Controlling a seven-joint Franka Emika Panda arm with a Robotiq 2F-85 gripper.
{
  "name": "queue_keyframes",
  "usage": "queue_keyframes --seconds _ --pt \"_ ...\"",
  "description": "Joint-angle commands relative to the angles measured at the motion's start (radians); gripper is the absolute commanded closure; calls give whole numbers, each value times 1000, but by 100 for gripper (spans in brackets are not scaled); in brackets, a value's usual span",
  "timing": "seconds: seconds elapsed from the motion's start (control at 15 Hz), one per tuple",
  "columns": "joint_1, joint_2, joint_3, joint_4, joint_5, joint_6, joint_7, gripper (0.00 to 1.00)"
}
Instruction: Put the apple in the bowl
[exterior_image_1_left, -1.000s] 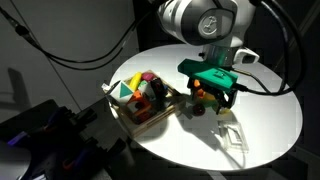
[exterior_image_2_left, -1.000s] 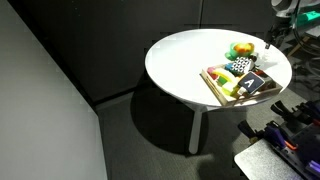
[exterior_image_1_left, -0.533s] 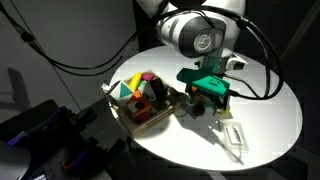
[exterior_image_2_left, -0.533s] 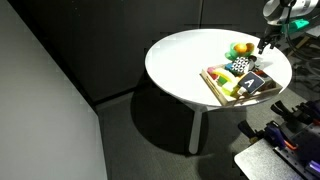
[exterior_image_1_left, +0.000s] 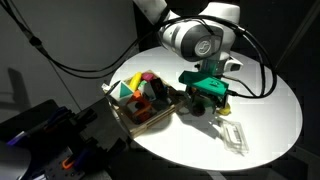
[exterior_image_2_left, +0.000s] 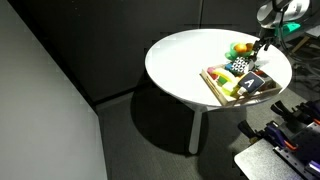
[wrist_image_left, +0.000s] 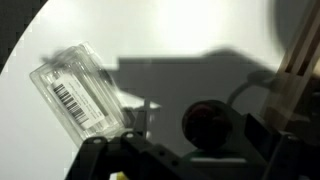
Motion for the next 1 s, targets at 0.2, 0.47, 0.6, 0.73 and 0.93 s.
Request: queue_keyframes --seconds 0.2,0.47,0.6,0.73,0.93 --pt "-28 61 32 89 -25 -10 -56 0" --pt "-32 85 45 111 -23 -15 -84 0" --pt "-36 95 53 119 -23 -17 -102 0" --pt "-41 103 61 125 -21 -20 -117 0" --pt "-51 116 72 136 -17 -23 -147 0"
